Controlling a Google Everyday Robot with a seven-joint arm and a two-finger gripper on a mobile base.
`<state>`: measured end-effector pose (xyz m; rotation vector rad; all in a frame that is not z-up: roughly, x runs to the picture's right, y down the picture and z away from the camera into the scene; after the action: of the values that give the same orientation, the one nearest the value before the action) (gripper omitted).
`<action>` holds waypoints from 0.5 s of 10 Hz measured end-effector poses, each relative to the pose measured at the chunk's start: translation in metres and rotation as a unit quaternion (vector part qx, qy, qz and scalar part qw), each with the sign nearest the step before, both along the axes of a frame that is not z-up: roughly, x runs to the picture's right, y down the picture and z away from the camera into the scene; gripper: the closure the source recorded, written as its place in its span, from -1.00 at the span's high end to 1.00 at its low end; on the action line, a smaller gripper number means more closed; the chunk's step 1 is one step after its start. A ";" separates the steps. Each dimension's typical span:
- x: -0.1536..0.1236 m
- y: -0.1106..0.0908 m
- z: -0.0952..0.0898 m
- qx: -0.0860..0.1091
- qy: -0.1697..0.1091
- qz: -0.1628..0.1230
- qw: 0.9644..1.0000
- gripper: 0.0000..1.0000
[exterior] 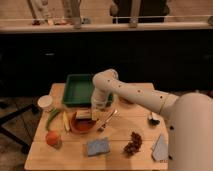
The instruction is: Wipe red bowl with eraser
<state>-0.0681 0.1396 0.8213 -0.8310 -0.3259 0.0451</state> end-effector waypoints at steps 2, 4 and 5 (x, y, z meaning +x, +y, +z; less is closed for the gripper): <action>-0.022 -0.001 0.005 -0.003 -0.019 -0.010 1.000 -1.00; -0.034 0.001 0.002 -0.004 -0.035 -0.013 0.999 -1.00; -0.035 0.003 -0.001 -0.005 -0.041 -0.015 0.999 -1.00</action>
<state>-0.1033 0.1424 0.8207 -0.8498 -0.3899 -0.0145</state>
